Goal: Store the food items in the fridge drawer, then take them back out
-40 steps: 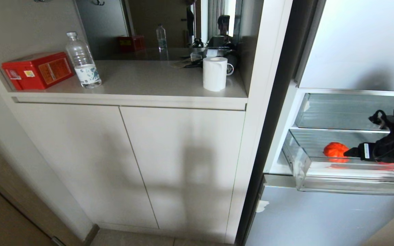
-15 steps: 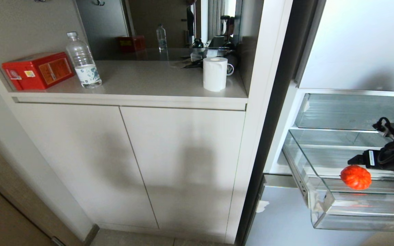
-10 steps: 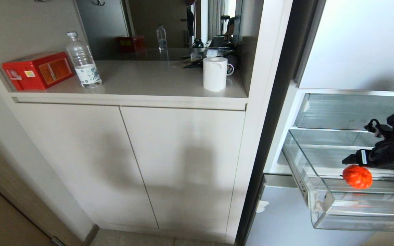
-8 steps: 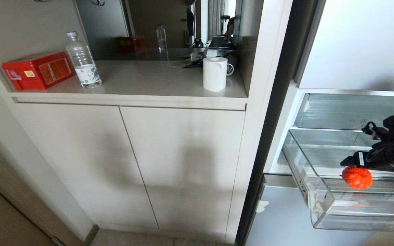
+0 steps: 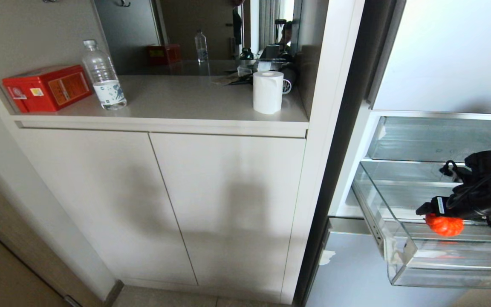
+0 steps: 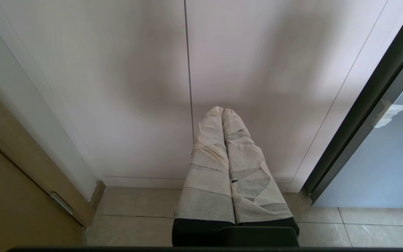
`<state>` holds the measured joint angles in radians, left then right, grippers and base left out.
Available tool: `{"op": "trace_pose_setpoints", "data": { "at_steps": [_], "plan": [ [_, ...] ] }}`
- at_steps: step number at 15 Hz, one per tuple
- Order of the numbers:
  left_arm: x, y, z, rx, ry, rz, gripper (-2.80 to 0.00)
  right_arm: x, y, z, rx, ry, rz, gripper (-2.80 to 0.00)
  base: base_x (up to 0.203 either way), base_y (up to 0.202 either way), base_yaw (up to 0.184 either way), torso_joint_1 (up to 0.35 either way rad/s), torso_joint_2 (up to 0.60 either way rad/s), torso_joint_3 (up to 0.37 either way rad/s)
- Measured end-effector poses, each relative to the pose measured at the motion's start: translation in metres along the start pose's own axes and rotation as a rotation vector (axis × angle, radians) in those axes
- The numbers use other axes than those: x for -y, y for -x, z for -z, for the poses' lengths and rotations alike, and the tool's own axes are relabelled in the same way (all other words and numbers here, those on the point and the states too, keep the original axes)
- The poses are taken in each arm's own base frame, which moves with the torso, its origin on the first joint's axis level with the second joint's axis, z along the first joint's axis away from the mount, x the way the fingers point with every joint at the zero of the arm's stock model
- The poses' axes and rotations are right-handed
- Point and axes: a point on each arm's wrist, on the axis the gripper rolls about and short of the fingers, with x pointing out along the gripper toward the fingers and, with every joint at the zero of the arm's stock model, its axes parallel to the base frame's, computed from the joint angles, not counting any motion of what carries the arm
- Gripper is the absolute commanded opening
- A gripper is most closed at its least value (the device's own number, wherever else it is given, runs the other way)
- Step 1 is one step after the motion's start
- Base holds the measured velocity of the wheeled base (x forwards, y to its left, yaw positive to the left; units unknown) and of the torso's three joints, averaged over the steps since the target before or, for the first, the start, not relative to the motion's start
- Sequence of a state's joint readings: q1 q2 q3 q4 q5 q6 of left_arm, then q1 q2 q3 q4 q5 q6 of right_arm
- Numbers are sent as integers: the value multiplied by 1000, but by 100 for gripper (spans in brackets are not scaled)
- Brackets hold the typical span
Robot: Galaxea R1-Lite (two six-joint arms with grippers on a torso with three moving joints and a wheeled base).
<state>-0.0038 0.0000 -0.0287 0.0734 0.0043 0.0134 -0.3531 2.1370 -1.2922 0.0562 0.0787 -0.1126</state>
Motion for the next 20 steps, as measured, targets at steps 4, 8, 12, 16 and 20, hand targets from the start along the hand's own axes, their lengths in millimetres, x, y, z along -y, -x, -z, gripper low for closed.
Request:
{"op": "trace_pose_setpoints", "data": {
  "at_steps": [4, 8, 12, 16, 20],
  "plan": [
    [0, 0, 0, 0, 0, 1, -280, -8, -1, 5, -21, 10, 0, 0, 0, 0, 0, 0, 0, 0],
    [0, 0, 0, 0, 0, 1, -280, -10, 0, 6, -23, 13, -2, 0, 0, 0, 0, 0, 0, 0],
    [0, 0, 0, 0, 0, 1, -280, -10, -1, 9, -33, 13, -3, 0, 0, 0, 0, 0, 0, 0],
    [0, 0, 0, 0, 0, 1, -280, -10, 1, 8, -27, 13, -3, 0, 0, 0, 0, 0, 0, 0],
    [0, 0, 0, 0, 0, 1, -280, -11, 2, 11, -36, 13, -3, -280, 0, 0, 0, 0, 0, 0]
  ]
}}
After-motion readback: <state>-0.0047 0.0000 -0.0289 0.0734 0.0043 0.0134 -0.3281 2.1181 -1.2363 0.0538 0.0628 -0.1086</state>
